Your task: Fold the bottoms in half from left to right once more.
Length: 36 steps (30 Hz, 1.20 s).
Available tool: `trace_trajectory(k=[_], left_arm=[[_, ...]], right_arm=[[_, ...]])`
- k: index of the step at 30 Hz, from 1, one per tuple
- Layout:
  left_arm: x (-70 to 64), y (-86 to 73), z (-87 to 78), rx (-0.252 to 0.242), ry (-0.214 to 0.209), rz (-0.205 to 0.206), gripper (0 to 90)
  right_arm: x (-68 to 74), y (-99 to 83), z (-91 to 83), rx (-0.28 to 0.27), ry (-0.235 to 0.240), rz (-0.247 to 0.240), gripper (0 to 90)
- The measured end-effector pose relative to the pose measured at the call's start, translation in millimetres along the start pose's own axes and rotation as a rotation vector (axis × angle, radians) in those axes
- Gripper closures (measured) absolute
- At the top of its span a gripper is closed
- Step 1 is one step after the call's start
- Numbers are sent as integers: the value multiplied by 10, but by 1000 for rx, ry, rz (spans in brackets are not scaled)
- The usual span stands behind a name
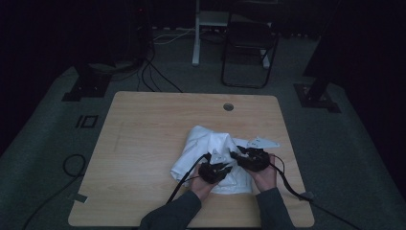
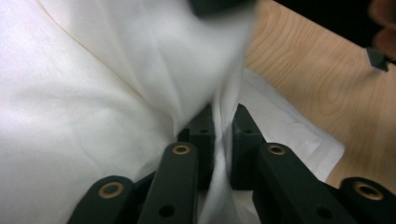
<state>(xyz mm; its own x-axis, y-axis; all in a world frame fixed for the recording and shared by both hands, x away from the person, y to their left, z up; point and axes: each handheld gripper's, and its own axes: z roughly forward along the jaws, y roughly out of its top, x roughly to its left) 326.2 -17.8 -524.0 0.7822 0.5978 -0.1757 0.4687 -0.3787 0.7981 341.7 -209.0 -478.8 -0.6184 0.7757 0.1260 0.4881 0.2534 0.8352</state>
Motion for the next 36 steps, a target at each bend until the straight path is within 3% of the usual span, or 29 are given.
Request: trace_trajectory(k=[3,5,7,11,13,14,17,22,26,28,36], left_arm=[[-23,61,-126,-41,-27,-10,668],[-50,133,-268,-64,-40,-13,594],[-72,223,-472,-119,-36,10,562],[27,399,-912,-225,45,41,532],[154,447,-1059,-248,106,25,521],[237,455,-1101,-245,116,2,521],[462,408,-1115,-207,142,-54,521],[592,198,-939,-128,140,-100,522],[544,46,-807,-83,124,-103,528],[479,-32,-743,-72,141,-85,527],[345,-135,-829,-139,159,-101,526]], right_arm=[[-121,19,-22,-16,-38,70,845],[-197,24,-54,-23,-50,87,848],[-265,19,-68,-17,-51,98,848],[-365,-11,-52,4,-59,114,842],[-409,-27,-31,14,-59,124,838],[-432,-33,-21,19,-59,130,836],[-490,-42,19,35,-62,144,830],[-554,-43,92,60,-73,152,816],[-583,-42,117,72,-85,157,792],[-583,-41,111,75,-93,151,783],[-620,-60,94,90,-105,153,767]])
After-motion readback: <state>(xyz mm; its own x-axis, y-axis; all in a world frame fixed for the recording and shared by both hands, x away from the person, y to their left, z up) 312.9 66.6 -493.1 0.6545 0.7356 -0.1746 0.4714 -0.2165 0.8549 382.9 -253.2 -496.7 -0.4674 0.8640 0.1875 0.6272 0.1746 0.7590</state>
